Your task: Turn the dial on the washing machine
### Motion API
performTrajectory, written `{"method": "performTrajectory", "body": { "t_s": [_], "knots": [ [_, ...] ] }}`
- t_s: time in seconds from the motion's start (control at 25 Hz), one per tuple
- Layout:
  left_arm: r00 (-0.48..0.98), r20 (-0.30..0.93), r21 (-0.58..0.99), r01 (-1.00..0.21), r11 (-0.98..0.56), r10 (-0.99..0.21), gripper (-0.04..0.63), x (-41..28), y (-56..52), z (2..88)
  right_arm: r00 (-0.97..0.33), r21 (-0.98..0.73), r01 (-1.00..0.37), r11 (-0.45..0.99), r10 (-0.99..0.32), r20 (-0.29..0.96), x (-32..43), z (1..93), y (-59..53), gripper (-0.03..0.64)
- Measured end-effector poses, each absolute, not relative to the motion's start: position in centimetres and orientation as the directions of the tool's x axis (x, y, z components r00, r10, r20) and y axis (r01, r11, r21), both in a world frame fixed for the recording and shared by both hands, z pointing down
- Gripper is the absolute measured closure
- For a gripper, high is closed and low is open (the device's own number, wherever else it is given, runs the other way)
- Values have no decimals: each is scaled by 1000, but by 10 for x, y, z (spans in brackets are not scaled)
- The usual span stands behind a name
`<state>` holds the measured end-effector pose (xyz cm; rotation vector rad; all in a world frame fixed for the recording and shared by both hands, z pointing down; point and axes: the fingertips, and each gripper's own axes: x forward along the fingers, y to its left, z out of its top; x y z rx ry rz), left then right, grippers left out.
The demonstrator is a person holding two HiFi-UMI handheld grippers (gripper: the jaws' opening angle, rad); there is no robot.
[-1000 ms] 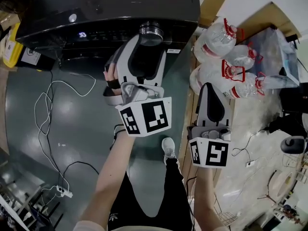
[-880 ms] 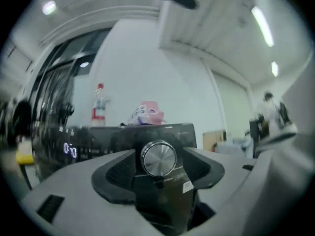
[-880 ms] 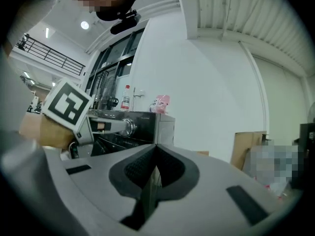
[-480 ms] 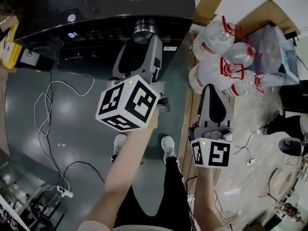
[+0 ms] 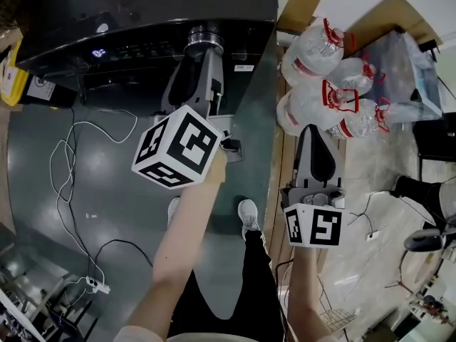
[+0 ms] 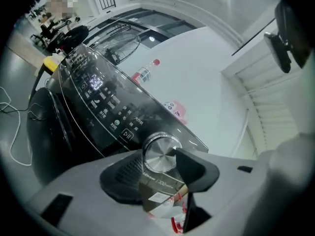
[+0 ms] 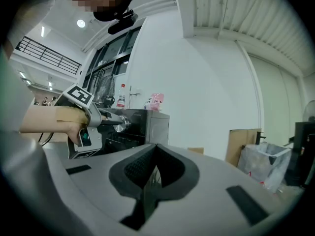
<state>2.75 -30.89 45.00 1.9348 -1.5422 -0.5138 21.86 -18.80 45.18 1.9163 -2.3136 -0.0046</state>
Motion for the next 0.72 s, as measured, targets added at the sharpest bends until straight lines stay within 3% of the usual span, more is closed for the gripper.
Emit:
{"method": "performTrajectory", "body": {
  "t_s": [0.16,0.36,0.56,0.72],
  "knots": [
    [244,75,630,-763,-144,-967,393,28,-309,449,-184,87,-977,194,-977,111,217,455,-186,612],
    [239,89,440,-881,-177,-967,393,30,-310,445,-189,92,-976,199,-976,110,217,453,-186,612],
    [237,93,328,-924,-195,-967,393,30,-309,442,-182,91,-977,193,-977,111,219,455,-185,612],
    [231,100,144,-966,-215,-968,391,33,-309,440,-185,90,-976,196,-976,118,218,457,-184,612]
  ]
}}
